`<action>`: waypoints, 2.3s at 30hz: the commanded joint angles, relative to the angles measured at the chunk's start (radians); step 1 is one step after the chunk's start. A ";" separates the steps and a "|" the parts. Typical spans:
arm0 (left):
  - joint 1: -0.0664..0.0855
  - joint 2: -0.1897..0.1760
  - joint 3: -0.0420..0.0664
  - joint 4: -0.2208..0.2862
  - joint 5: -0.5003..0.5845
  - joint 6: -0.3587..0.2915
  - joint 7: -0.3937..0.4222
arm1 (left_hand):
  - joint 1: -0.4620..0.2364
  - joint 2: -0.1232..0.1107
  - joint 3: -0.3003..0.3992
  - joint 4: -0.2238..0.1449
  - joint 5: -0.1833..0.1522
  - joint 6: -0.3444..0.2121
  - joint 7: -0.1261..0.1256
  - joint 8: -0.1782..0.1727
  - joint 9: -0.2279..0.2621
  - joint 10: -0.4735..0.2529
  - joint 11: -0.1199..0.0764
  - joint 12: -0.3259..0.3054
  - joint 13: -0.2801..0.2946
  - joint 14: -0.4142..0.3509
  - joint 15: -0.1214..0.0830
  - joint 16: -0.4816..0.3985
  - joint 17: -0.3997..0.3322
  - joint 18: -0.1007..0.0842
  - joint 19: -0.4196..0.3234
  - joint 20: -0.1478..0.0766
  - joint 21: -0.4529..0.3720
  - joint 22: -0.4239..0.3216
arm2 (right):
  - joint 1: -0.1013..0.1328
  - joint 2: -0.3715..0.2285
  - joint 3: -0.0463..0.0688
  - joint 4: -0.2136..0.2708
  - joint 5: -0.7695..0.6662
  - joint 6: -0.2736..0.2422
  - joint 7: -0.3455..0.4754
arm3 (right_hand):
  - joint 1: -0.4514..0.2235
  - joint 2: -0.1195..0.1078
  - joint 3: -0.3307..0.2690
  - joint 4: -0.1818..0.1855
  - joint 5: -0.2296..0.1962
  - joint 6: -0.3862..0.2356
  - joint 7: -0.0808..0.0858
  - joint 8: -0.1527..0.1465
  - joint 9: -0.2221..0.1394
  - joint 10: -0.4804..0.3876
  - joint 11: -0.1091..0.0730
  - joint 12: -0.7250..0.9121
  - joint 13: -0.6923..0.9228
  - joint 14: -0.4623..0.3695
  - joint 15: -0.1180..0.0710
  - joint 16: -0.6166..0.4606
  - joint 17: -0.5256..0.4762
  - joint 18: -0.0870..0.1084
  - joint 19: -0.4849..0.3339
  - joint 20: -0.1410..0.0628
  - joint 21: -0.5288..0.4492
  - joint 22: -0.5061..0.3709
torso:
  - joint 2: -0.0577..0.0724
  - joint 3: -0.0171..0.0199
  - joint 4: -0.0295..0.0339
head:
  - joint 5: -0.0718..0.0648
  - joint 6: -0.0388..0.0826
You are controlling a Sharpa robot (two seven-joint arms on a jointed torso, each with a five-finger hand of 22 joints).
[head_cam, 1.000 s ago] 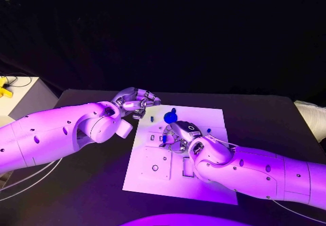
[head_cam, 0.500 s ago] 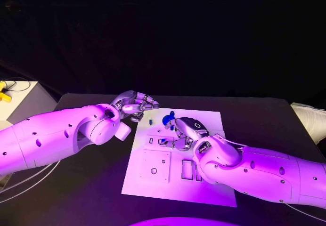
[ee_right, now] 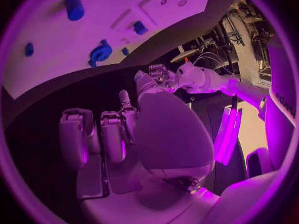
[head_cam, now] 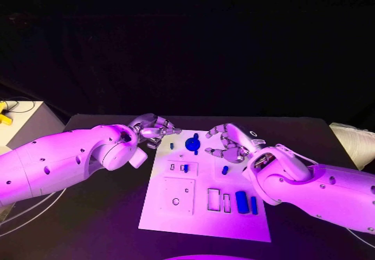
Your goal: Assemble the parts on the task board
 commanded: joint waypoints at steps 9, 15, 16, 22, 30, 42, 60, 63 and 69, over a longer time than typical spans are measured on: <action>0.001 0.046 0.000 0.007 -0.385 0.310 -0.386 | -0.051 0.003 -0.013 0.102 0.001 -0.028 -0.024 0.120 0.087 -0.016 -0.017 -0.025 -0.032 0.092 -0.022 -0.003 0.221 -0.008 0.002 -0.019 -0.001 -0.006 | 0.072 -0.132 0.000 0.006 0.324 0.015 0.137 | 0.002 -0.010 0.026 0.006 0.004 0.003 0.000 0.005 -0.004 -0.006 -0.005 -0.003 0.098 0.100 -0.007 -0.001 0.247 0.022 0.055 -0.005 -0.018 0.196 | -0.027 0.0055 -0.0105 | 0.011 -0.013; 0.002 0.080 0.000 -0.003 -0.435 0.333 -0.449 | -0.068 0.002 -0.043 0.131 -0.001 -0.036 -0.036 0.177 0.139 -0.011 -0.028 -0.024 -0.026 0.092 -0.031 -0.005 0.219 -0.008 0.002 -0.028 -0.003 -0.007 | 0.091 -0.148 0.000 -0.025 0.396 0.030 0.142 | -0.001 -0.013 0.036 0.005 0.009 -0.003 0.001 0.002 -0.007 -0.009 -0.003 -0.006 0.095 0.099 -0.006 -0.003 0.244 0.023 0.052 -0.005 -0.025 0.193 | -0.027 0.0092 -0.0104 | 0.011 -0.019; 0.002 0.087 0.000 -0.007 -0.442 0.334 -0.456 | -0.073 0.004 -0.047 0.132 -0.001 -0.038 -0.036 0.180 0.143 -0.011 -0.028 -0.024 -0.027 0.092 -0.032 -0.005 0.218 -0.008 0.002 -0.029 -0.003 -0.008 | 0.093 -0.149 0.000 -0.030 0.402 0.032 0.141 | -0.002 -0.014 0.038 0.005 0.010 -0.005 0.002 0.002 -0.007 -0.011 -0.003 -0.008 0.094 0.099 -0.006 -0.003 0.244 0.023 0.052 -0.005 -0.026 0.192 | -0.027 0.0100 -0.0097 | 0.012 -0.017; 0.003 0.121 -0.005 -0.032 -0.485 0.338 -0.483 | -0.104 0.015 -0.070 0.133 -0.001 -0.051 -0.037 0.194 0.162 -0.014 -0.029 -0.027 -0.030 0.091 -0.033 -0.006 0.216 -0.008 0.002 -0.031 -0.005 -0.009 | 0.103 -0.154 0.000 -0.050 0.424 0.038 0.132 | -0.006 -0.018 0.044 0.006 0.011 -0.012 0.004 -0.002 -0.009 -0.014 -0.001 -0.011 0.090 0.099 -0.005 -0.003 0.243 0.024 0.051 -0.004 -0.029 0.191 | -0.027 0.0131 -0.0074 | 0.011 -0.027; 0.005 0.152 -0.015 -0.058 -0.534 0.341 -0.494 | -0.109 0.019 -0.073 0.133 0.000 -0.054 -0.038 0.196 0.165 -0.017 -0.029 -0.030 -0.035 0.091 -0.033 -0.007 0.216 -0.008 0.002 -0.031 -0.005 -0.008 | 0.107 -0.150 0.000 -0.062 0.402 0.039 0.130 | -0.009 -0.021 0.052 0.005 0.013 -0.019 0.005 -0.005 -0.012 -0.023 0.000 -0.019 0.082 0.098 -0.003 -0.005 0.239 0.026 0.046 -0.003 -0.040 0.185 | -0.025 0.0141 -0.0079 | 0.014 -0.038; 0.005 0.183 -0.021 -0.081 -0.493 0.340 -0.495 | -0.111 0.020 -0.074 0.132 0.000 -0.055 -0.038 0.197 0.167 -0.021 -0.029 -0.034 -0.042 0.091 -0.033 -0.007 0.216 -0.008 0.001 -0.031 -0.005 -0.010 | 0.108 -0.137 0.000 -0.074 0.384 0.042 0.126 | -0.013 -0.021 0.060 0.006 0.016 -0.023 0.007 -0.007 -0.014 -0.032 0.001 -0.029 0.072 0.097 -0.002 -0.007 0.235 0.028 0.043 -0.002 -0.047 0.181 | -0.021 0.0119 -0.0071 | 0.017 -0.050; 0.006 0.197 -0.019 -0.076 -0.486 0.340 -0.493 | -0.111 0.024 -0.076 0.131 0.000 -0.055 -0.039 0.202 0.172 -0.021 -0.030 -0.033 -0.039 0.091 -0.034 -0.006 0.217 -0.008 0.003 -0.031 -0.004 -0.007 | 0.108 -0.128 0.000 -0.080 0.376 0.045 0.112 | -0.014 -0.019 0.065 0.006 0.017 -0.024 0.007 -0.007 -0.014 -0.033 0.002 -0.030 0.071 0.097 -0.002 -0.007 0.235 0.028 0.043 -0.002 -0.047 0.181 | -0.021 0.0135 -0.0063 | 0.011 -0.064; 0.006 0.203 -0.019 -0.082 -0.487 0.348 -0.493 | -0.110 0.024 -0.076 0.130 0.000 -0.055 -0.039 0.203 0.173 -0.021 -0.030 -0.033 -0.039 0.091 -0.034 -0.006 0.217 -0.008 0.003 -0.031 -0.004 -0.007 | 0.108 -0.125 0.000 -0.082 0.376 0.048 0.109 | -0.014 -0.019 0.065 0.006 0.017 -0.024 0.007 -0.007 -0.014 -0.033 0.002 -0.030 0.071 0.097 -0.002 -0.007 0.235 0.028 0.043 -0.002 -0.047 0.181 | -0.021 0.0144 -0.0073 | 0.013 -0.068; 0.007 0.214 -0.020 -0.101 -0.509 0.359 -0.494 | -0.107 0.025 -0.075 0.129 0.001 -0.056 -0.039 0.204 0.175 -0.022 -0.031 -0.034 -0.042 0.091 -0.034 -0.007 0.216 -0.008 0.003 -0.032 -0.004 -0.007 | 0.108 -0.123 0.000 -0.083 0.376 0.051 0.105 | -0.015 -0.019 0.067 0.006 0.018 -0.024 0.007 -0.007 -0.015 -0.033 0.002 -0.030 0.071 0.097 -0.002 -0.007 0.235 0.028 0.043 -0.001 -0.048 0.181 | -0.020 0.0140 -0.0074 | 0.011 -0.069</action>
